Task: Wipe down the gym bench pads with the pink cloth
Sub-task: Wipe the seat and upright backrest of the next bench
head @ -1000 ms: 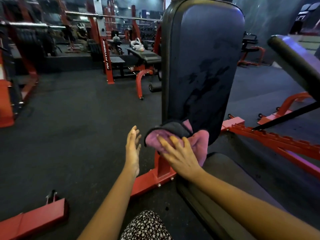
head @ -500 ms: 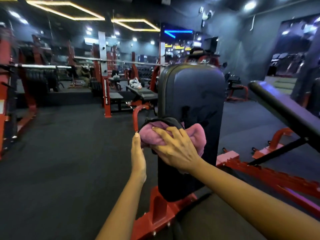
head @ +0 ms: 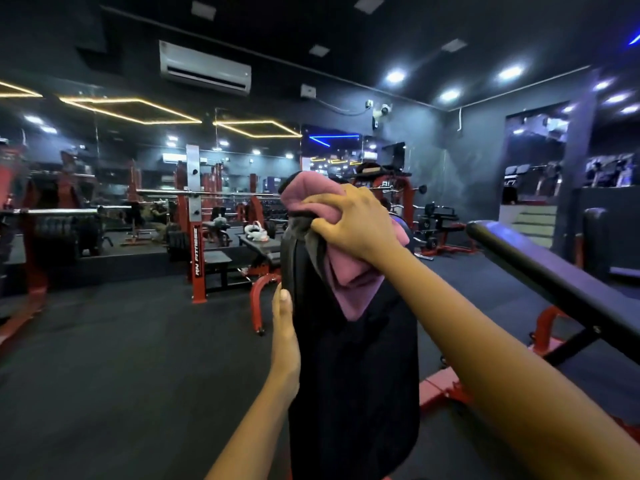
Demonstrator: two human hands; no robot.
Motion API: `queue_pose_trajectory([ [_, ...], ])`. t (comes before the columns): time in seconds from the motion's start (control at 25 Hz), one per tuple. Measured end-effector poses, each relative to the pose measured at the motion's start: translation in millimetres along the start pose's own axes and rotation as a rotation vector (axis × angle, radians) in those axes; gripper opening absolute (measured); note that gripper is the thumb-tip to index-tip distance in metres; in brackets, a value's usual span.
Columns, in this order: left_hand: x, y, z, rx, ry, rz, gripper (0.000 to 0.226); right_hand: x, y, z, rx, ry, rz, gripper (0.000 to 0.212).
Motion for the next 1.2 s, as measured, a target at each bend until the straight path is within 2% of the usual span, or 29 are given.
queue_pose_trajectory([
  [0.08, 13, -9, -14, -0.04, -0.018, 0.017, 0.07, -2, 2, -40, -0.025, -0.138, 0.011, 0.048],
  [0.24, 35, -24, -42, -0.093, -0.168, -0.07, 0.074, 18, -2, -124, -0.116, -0.39, -0.004, 0.044],
  [0.4, 41, -29, -46, -0.126, -0.16, -0.063, 0.074, 60, -34, -183, -0.606, -0.671, -0.068, 0.043],
  [0.52, 43, -31, -47, -0.13, -0.127, -0.045, 0.081, 112, -70, -195, -0.752, -0.811, -0.129, 0.04],
  [0.68, 44, -30, -45, -0.148, -0.119, -0.035, 0.074, 172, -95, -184, -0.797, -0.927, -0.167, 0.041],
  [0.8, 46, -31, -47, -0.14, -0.125, -0.048, 0.068, 228, -112, -167, -0.738, -1.016, -0.087, 0.041],
  [0.96, 45, -30, -47, -0.145, -0.132, -0.015, 0.077, 281, -124, -150, -0.705, -1.092, -0.051, 0.039],
  [1.08, 44, -26, -44, -0.145, -0.153, -0.002, 0.078, 285, -125, -143, -0.573, -1.175, -0.047, 0.043],
  [1.2, 38, -22, -40, -0.135, -0.17, -0.006, 0.054, 283, -130, -139, -0.481, -1.232, -0.024, 0.048],
])
Point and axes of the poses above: each hand's wrist, its own x-axis away from the middle knuckle, its own y-axis out of the back of the hand, z = x × y, the point moved 3 cm from there along -x, towards the middle knuckle, and after that the axes turned 4 degrees about y, right-handed, at the moved point
